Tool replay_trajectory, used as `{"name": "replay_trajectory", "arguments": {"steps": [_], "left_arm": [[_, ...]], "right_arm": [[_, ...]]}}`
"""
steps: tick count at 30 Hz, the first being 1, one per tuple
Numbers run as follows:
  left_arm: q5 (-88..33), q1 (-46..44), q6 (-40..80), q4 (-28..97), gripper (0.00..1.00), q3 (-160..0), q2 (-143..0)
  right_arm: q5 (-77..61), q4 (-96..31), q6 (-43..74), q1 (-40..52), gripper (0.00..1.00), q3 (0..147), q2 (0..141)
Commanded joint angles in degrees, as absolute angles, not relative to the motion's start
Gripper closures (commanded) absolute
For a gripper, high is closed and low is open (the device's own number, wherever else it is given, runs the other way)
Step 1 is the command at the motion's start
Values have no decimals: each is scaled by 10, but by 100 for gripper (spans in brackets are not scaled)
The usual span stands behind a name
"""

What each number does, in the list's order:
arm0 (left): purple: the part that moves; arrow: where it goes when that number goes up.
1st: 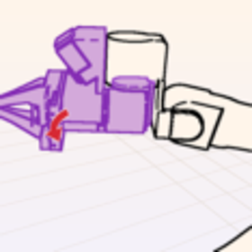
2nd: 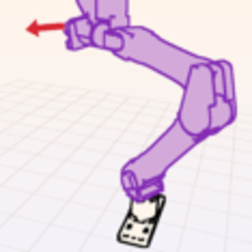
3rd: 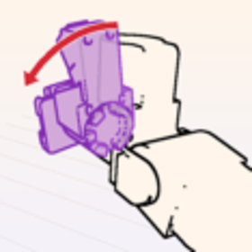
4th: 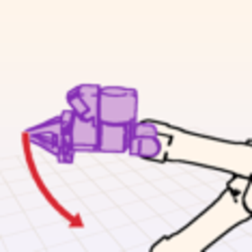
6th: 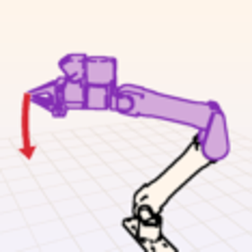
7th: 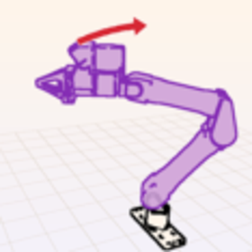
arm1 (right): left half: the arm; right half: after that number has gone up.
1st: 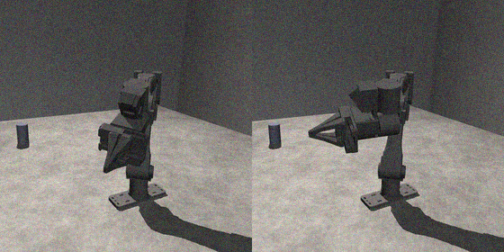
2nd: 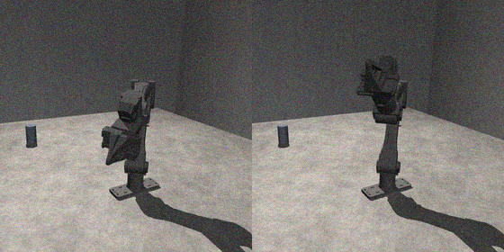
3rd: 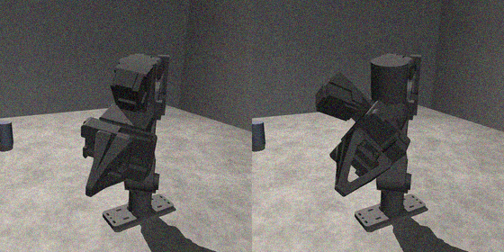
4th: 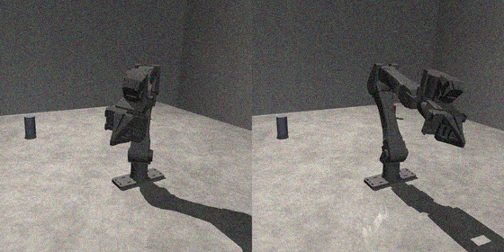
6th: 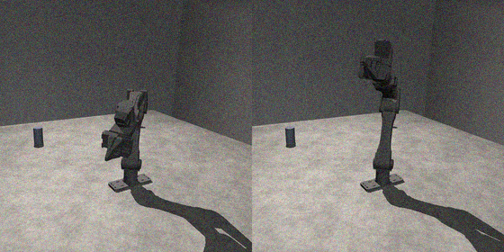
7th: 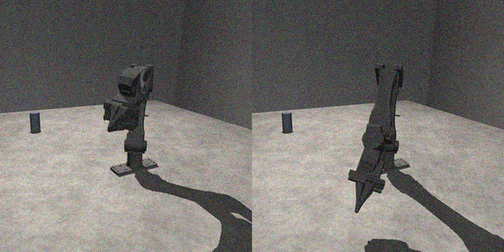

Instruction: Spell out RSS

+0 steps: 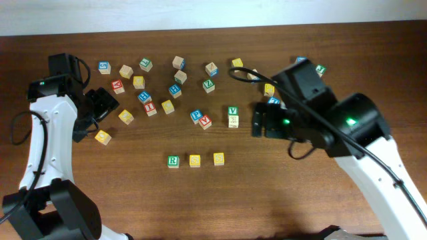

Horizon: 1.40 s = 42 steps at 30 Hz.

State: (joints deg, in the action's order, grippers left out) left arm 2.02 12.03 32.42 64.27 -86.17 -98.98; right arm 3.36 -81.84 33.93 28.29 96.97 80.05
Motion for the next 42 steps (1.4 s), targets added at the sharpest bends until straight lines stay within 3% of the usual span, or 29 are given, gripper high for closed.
{"name": "replay_trajectory", "arguments": {"steps": [1, 14, 23, 28, 34, 42], "left_arm": [[28, 122, 328, 643, 1, -861, -991], [28, 122, 328, 644, 1, -861, -991], [28, 122, 328, 644, 1, -861, -991], [28, 122, 328, 643, 1, -861, -991], [28, 122, 328, 644, 1, -861, -991], [28, 122, 328, 643, 1, -861, -991]], "right_arm": [[103, -859, 330, 272, 2, 974, 795], [140, -813, 330, 272, 2, 973, 914], [140, -812, 330, 272, 2, 973, 921], [102, -812, 330, 273, 2, 973, 921], [-47, -764, 330, 274, 2, 973, 921], [-23, -766, 330, 273, 2, 973, 921]]}}
